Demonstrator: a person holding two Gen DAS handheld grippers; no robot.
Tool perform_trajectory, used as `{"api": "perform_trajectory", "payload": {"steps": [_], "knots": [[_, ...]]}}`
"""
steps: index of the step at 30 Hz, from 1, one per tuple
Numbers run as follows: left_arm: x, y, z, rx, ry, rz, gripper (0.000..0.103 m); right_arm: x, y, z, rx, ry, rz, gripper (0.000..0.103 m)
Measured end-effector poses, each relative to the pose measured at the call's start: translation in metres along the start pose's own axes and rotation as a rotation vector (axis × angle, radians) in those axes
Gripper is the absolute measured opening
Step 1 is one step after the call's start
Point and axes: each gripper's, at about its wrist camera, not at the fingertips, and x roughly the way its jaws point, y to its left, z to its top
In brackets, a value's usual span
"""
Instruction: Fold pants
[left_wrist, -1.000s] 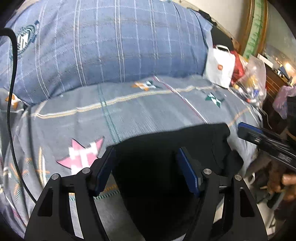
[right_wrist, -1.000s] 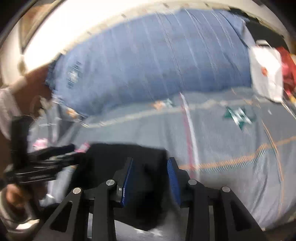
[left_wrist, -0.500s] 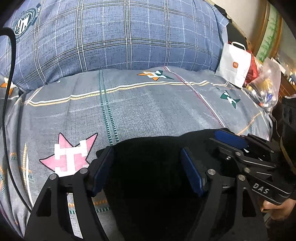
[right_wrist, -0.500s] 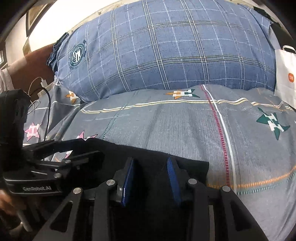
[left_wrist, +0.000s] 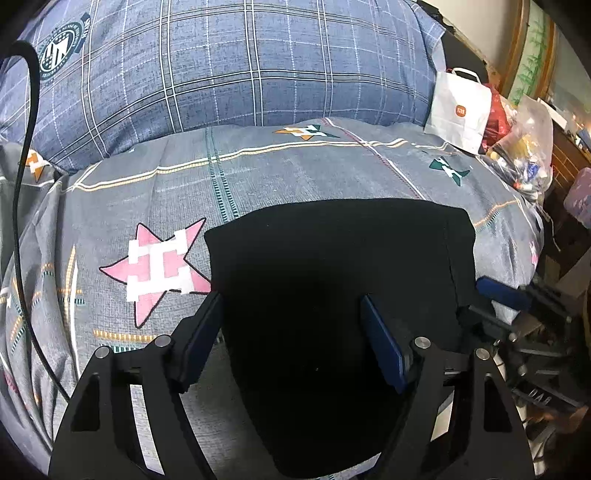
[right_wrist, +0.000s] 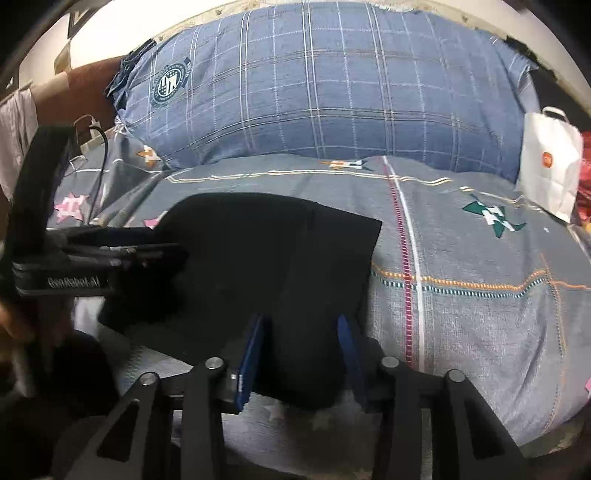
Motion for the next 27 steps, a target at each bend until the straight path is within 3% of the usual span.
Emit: {"api": "perform_trajectory", "payload": {"steps": [3, 14, 27], "knots": [[-0.001, 0.0, -0.001, -0.002, -0.004, 0.004, 0.076, -0.001, -0.004, 0.002, 0.052, 0.004, 0.01, 0.042], [-0.019, -0.003, 0.001, -0.02, -0.021, -0.003, 0.076, -0.023, 0.003, 0.015, 0.041, -0.014, 0.018, 0.042], [-0.007, -0.011, -0.006, -0.019, -0.01, 0.006, 0.076, -0.006, 0.001, -0.006, 0.074, 0.018, 0.017, 0.045]]}}
